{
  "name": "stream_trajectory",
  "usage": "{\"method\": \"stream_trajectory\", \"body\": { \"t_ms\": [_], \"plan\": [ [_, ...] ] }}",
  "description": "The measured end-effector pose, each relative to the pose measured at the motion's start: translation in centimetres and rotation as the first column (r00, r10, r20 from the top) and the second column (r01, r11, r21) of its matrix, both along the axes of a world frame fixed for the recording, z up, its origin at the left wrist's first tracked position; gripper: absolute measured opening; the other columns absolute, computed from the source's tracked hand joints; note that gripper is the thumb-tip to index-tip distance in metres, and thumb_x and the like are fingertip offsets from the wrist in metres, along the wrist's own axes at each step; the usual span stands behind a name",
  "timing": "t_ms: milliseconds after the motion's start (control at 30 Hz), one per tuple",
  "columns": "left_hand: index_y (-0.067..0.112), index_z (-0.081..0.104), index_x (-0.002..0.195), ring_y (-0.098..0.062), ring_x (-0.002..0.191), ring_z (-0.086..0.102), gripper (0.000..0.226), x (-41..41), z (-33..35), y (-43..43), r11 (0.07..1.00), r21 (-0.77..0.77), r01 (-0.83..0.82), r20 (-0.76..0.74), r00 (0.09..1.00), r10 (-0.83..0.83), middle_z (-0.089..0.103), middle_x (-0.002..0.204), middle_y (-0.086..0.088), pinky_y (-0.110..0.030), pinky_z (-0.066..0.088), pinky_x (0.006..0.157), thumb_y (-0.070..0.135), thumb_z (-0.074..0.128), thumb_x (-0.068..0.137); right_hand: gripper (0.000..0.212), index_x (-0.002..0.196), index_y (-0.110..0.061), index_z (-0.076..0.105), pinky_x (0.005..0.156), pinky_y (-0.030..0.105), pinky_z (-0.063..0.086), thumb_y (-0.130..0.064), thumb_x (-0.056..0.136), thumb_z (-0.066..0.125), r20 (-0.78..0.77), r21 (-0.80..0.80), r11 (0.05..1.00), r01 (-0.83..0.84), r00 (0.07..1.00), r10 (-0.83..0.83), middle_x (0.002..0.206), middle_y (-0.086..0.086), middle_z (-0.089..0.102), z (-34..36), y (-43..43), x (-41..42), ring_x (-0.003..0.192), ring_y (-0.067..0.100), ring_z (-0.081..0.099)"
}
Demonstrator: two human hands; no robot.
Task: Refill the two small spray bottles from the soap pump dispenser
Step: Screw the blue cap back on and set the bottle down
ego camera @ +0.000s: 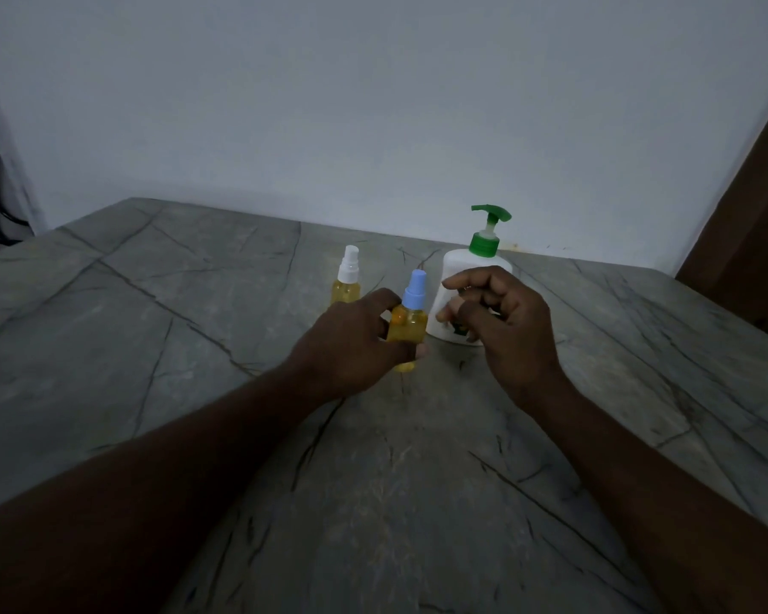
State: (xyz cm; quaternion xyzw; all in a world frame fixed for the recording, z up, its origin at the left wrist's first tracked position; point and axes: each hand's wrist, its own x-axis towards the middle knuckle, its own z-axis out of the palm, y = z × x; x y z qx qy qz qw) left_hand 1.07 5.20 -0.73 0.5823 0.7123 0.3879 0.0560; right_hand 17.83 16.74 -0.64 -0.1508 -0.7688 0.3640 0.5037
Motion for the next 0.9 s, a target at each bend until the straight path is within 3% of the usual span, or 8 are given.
{"method": "stream_trajectory", "body": {
  "t_ms": [233,300,400,467,633,700,800,900],
  "plan": [
    [0.029,0.058,0.126,-0.008,0.101,0.067,0.049,0.0,0.0,-0.3,0.997,0.006,0.074,-0.012,0.997,-0.073,0.071,0.111,0.010,-0.024,0.051,0.080,0.042,0.078,0.084,0.039,0.125,-0.027,0.066,0.086,0.043,0.061,-0.032,0.087,0.071,0.115,0.023,0.999,-0.031,0.993,0.028,0.116,-0.009,0.074,-0.4,-1.0,-1.2,0.108,0.009,0.070],
    [0.029,0.058,0.126,-0.009,0.105,0.068,0.049,0.0,0.1,-0.4,0.996,0.010,0.093,-0.010,0.996,-0.093,0.072,0.113,0.009,-0.028,0.054,0.084,0.042,0.078,0.084,0.034,0.120,-0.028,0.067,0.086,0.043,0.062,-0.028,0.087,0.075,0.102,0.056,0.998,0.010,0.995,-0.016,0.112,-0.010,0.076,-0.3,-1.3,-1.3,0.105,0.006,0.072],
    [0.030,0.055,0.130,-0.009,0.108,0.066,0.052,0.1,0.0,-0.3,0.994,-0.007,0.106,-0.027,0.994,-0.106,0.071,0.117,0.008,-0.034,0.055,0.089,0.046,0.076,0.084,0.032,0.109,-0.027,0.068,0.084,0.031,0.060,-0.018,0.082,0.085,0.068,0.070,0.995,0.064,0.995,-0.068,0.098,-0.011,0.076,-0.2,-1.0,-1.3,0.093,0.004,0.073],
    [0.031,0.054,0.131,-0.007,0.109,0.064,0.055,0.0,-0.1,-0.3,0.993,-0.031,0.111,-0.030,0.993,-0.112,0.070,0.120,0.008,-0.035,0.055,0.090,0.050,0.074,0.084,0.036,0.110,-0.025,0.068,0.083,0.029,0.058,-0.024,0.079,0.086,0.071,0.032,0.999,0.044,0.996,-0.046,0.093,-0.014,0.073,-0.2,-0.9,-1.3,0.092,0.007,0.072],
    [0.031,0.054,0.135,-0.010,0.116,0.064,0.059,0.0,0.0,-0.3,0.986,-0.061,0.155,-0.019,0.988,-0.156,0.069,0.124,0.007,-0.039,0.054,0.095,0.054,0.072,0.084,0.052,0.125,-0.022,0.071,0.086,0.039,0.060,-0.052,0.083,0.068,0.157,-0.019,1.000,-0.016,0.987,0.019,0.114,-0.009,0.071,-0.5,-1.0,-1.3,0.104,0.014,0.067],
    [0.030,0.058,0.132,-0.010,0.114,0.064,0.054,0.0,-0.1,-0.3,0.988,-0.052,0.148,-0.024,0.988,-0.150,0.070,0.123,0.007,-0.037,0.054,0.094,0.052,0.073,0.085,0.040,0.117,-0.018,0.074,0.083,0.039,0.060,-0.046,0.088,0.071,0.166,0.006,1.000,0.024,0.986,-0.025,0.107,-0.009,0.071,-0.6,-1.0,-1.4,0.099,0.012,0.067],
    [0.029,0.061,0.130,-0.006,0.111,0.065,0.054,0.1,-0.1,-0.3,0.988,-0.041,0.147,-0.038,0.988,-0.149,0.071,0.120,0.009,-0.038,0.054,0.095,0.055,0.072,0.084,0.011,0.094,-0.030,0.068,0.076,0.019,0.052,-0.034,0.089,0.078,0.155,0.077,0.992,0.102,0.981,-0.113,0.088,-0.016,0.066,-0.4,-1.0,-1.7,0.084,0.000,0.062],
    [0.027,0.060,0.132,-0.008,0.111,0.065,0.058,0.2,-0.1,-0.3,0.991,-0.049,0.126,-0.049,0.991,-0.128,0.071,0.122,0.007,-0.034,0.053,0.094,0.055,0.073,0.083,0.014,0.095,-0.032,0.068,0.074,0.024,0.055,-0.035,0.088,0.079,0.166,0.005,0.999,0.039,0.985,-0.039,0.087,-0.015,0.067,-0.4,-0.9,-1.5,0.083,0.004,0.063]
  ]
}}
